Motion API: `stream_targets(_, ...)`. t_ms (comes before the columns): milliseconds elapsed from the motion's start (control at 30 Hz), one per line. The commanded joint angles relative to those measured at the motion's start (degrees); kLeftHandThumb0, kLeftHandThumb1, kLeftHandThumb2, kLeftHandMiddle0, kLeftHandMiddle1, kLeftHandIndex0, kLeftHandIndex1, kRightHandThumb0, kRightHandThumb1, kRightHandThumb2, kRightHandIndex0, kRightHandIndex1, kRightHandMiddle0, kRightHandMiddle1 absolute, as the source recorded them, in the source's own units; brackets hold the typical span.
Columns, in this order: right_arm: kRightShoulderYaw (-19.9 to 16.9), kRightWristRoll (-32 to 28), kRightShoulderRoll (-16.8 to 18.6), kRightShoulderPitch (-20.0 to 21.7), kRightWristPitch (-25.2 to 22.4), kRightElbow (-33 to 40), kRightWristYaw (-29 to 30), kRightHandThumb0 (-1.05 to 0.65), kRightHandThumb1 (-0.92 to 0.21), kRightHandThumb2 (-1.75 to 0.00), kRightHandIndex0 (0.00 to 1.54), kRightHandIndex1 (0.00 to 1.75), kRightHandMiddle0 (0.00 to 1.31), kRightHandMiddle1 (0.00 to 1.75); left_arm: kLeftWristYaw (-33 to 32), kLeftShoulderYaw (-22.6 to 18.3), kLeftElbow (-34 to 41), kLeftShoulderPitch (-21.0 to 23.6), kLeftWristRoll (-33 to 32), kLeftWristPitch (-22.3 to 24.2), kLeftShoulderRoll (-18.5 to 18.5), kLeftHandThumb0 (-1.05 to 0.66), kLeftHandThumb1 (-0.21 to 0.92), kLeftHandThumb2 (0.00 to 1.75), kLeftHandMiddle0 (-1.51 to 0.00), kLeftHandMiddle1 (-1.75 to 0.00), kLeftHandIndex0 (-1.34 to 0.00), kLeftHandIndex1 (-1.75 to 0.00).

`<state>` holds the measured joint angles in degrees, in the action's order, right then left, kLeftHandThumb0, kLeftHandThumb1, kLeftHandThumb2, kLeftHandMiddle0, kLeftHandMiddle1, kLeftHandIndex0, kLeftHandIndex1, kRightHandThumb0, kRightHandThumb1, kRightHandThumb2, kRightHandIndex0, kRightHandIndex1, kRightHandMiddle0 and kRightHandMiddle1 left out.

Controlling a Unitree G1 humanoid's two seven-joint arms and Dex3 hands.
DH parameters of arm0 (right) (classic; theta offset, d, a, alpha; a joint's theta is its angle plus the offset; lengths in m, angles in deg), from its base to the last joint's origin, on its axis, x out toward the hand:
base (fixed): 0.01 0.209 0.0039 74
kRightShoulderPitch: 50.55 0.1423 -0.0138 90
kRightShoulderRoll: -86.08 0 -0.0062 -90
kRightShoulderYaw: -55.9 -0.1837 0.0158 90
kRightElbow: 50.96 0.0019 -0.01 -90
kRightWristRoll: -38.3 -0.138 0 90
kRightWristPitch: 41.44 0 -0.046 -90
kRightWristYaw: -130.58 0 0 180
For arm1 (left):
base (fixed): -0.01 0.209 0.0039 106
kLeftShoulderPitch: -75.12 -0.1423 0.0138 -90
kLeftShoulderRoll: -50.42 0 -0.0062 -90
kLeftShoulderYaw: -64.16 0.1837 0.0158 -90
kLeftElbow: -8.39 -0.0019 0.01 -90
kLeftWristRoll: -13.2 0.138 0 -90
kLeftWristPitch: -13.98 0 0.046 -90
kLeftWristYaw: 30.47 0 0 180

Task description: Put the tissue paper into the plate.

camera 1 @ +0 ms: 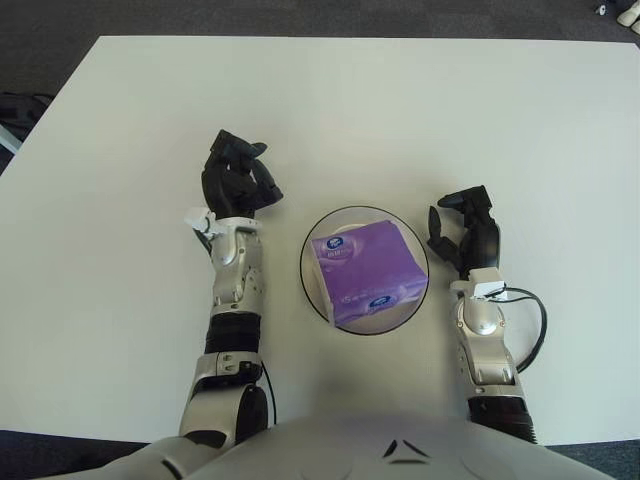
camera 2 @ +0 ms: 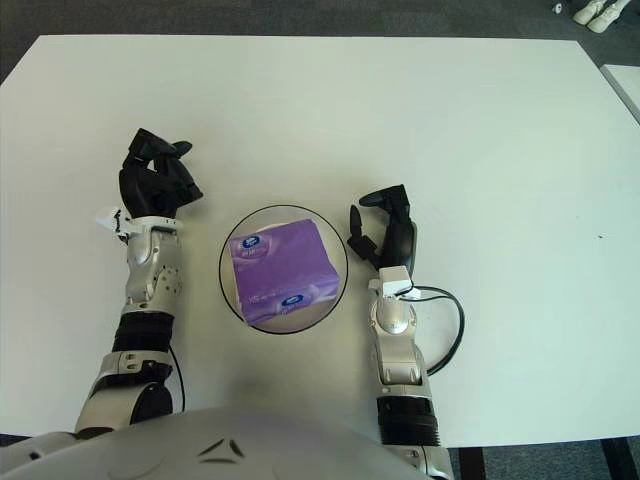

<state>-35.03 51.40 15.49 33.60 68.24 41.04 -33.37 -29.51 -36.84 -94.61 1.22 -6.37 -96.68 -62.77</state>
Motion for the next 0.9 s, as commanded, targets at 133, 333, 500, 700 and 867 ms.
stream_targets(133, -0.1, 0.0, 0.0, -2.2, -1.5, -1.6, 0.3, -0.38, -0.69, -0.85, 0.63, 1.16, 0.33, 1.75, -0.3, 2.1, 1.2, -4.7, 4.9, 3.1, 1.4, -0.61, 0.06, 1.64, -1.40, -1.75, -0.84, -1.75)
stream_targets(333, -0.1, -0.1, 0.1, -2.2, -1.7, -1.5, 0.3, -0.38, -0.69, -0.85, 0.63, 1.16, 0.33, 1.75, -0.7, 3.1, 0.6, -6.2, 9.0, 3.8, 2.7, -0.60, 0.07, 1.63, -1.37, -1.75, -0.83, -1.75)
stream_targets(500, 0.0, -0.1, 0.2, -2.5, -2.5, -0.9, 0.2, -0.38, -0.69, -0.86, 0.62, 1.16, 0.33, 1.75, -1.2, 3.7, -0.2, -7.2, 12.4, 4.0, 3.8, -0.60, 0.07, 1.63, -1.37, -1.75, -0.83, -1.75)
stream_targets(700, 0.1, -0.1, 0.1, -3.0, -3.1, -0.1, -0.1, -0.38, -0.67, -0.88, 0.61, 1.17, 0.35, 1.75, -3.1, 4.5, 0.1, -9.2, 16.0, 5.1, 4.0, -0.58, 0.10, 1.59, -1.34, -1.75, -0.80, -1.75)
stream_targets(867, 0.2, 0.2, 0.0, -3.0, -3.6, 0.1, 0.1, -0.39, -0.65, -0.90, 0.61, 1.17, 0.36, 1.75, -4.0, 5.1, -0.3, -10.4, 18.4, 5.5, 4.8, -0.55, 0.16, 1.52, -1.32, -1.75, -0.75, -1.75)
